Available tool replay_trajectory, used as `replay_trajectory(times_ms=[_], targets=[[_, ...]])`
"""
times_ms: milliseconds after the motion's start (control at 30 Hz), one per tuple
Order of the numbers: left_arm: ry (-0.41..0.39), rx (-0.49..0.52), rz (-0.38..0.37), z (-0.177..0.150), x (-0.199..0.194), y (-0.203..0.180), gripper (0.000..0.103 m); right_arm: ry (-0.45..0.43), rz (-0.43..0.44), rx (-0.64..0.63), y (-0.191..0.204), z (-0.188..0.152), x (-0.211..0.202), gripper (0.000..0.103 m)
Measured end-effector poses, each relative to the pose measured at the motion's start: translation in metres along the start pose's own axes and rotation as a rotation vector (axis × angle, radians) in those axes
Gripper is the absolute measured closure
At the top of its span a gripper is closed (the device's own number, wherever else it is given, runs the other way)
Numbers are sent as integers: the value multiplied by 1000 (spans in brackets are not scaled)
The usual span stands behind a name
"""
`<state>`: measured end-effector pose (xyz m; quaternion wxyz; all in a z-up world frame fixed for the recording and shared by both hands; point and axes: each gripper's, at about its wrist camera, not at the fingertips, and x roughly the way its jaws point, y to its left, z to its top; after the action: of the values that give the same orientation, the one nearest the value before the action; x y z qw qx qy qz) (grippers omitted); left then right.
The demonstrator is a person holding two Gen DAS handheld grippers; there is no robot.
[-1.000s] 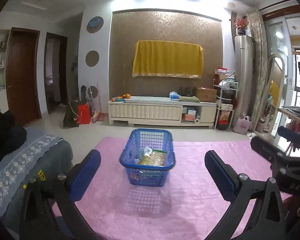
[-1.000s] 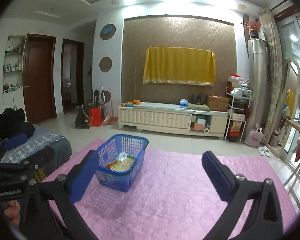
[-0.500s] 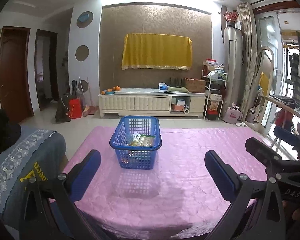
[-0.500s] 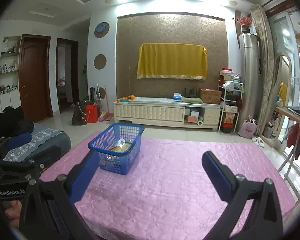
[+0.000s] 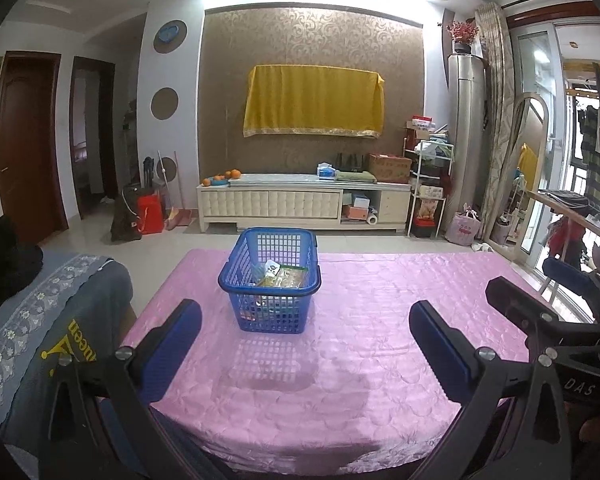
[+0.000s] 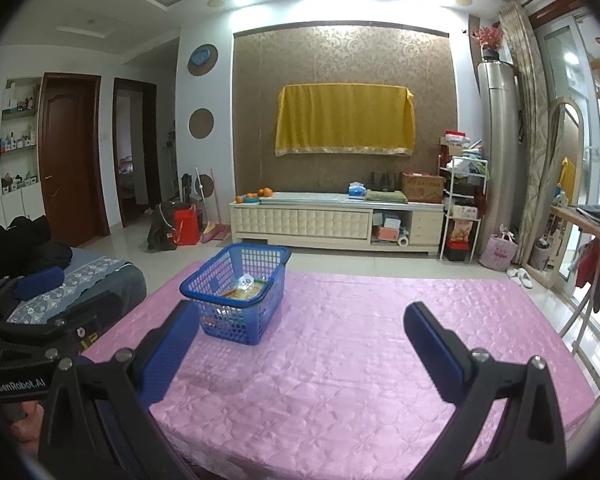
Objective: Organize snacks
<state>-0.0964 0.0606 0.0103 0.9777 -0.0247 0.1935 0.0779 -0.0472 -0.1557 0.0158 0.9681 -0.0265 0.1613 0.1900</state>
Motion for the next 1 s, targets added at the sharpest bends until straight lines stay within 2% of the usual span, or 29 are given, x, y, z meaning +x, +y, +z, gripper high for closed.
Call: replay_trajectory(times_ms=[1000], targets=[[20, 9, 15, -6, -6, -2, 0, -5, 18, 4, 1, 0, -8, 0]])
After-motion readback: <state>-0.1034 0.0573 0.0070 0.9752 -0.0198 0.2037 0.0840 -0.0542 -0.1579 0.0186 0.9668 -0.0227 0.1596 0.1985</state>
